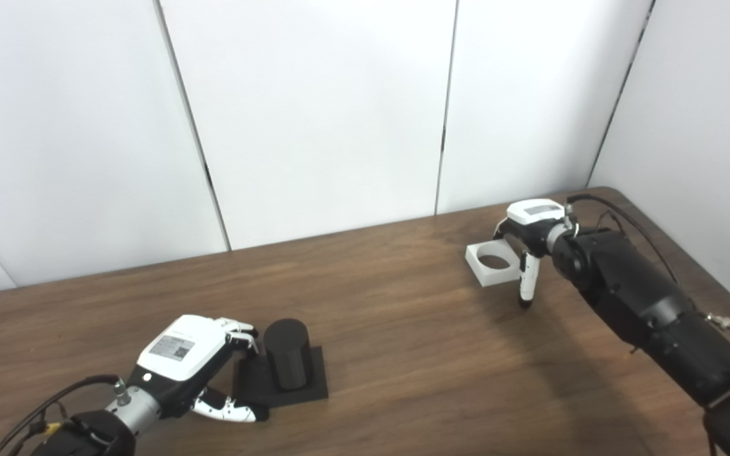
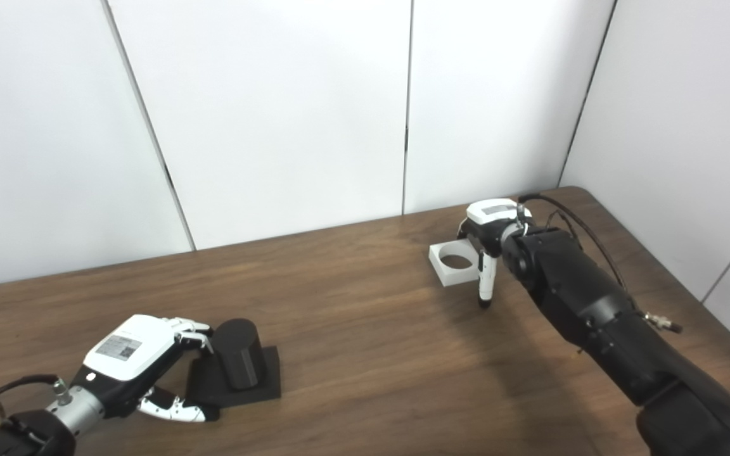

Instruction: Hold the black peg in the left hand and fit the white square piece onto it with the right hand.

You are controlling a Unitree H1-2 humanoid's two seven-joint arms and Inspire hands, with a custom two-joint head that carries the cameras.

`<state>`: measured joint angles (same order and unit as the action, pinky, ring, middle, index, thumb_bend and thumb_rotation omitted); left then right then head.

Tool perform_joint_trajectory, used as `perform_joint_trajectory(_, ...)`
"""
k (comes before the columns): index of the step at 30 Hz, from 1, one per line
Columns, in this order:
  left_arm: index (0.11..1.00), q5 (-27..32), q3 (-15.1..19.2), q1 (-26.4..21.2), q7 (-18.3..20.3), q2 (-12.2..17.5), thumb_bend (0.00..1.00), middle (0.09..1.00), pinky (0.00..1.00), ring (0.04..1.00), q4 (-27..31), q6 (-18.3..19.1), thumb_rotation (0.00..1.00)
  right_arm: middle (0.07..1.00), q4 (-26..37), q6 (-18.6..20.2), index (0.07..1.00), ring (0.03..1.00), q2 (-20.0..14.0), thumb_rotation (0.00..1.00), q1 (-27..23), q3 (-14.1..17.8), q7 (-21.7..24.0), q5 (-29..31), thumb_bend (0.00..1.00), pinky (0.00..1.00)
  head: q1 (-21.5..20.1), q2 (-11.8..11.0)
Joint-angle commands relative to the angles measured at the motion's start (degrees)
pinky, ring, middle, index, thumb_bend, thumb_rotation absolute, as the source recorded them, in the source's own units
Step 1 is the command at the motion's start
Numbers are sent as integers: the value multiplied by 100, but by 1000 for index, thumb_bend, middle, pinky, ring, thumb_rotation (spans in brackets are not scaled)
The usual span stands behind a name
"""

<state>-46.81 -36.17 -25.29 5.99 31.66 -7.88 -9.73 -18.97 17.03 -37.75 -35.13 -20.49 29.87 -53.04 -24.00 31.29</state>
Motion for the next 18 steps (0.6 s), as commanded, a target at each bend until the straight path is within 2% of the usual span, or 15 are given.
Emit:
perform_joint_trajectory(1,493,-363,-404,485,905,256,522,808,749,813,-123,-101,73,874,-84,-182,749,851,69,160,-302,-82,-116,40,830,734,1,11)
perform_joint_trajectory(9,493,-339,-387,494,954,270,522,809,742,806,-61,-81,72,862,-259,-169,713,839,155,183,-414,-250,-12,25,804,714,24,50)
perform_joint_trajectory(17,493,-334,-363,518,1072,282,522,811,746,812,71,-1,72,844,-340,-204,656,837,189,207,-481,-311,73,73,771,739,77,107)
perform_joint_trajectory(18,493,-340,-360,523,1062,277,522,810,742,810,73,-1,72,809,-351,-218,577,818,198,179,-473,-293,46,103,649,732,88,117)
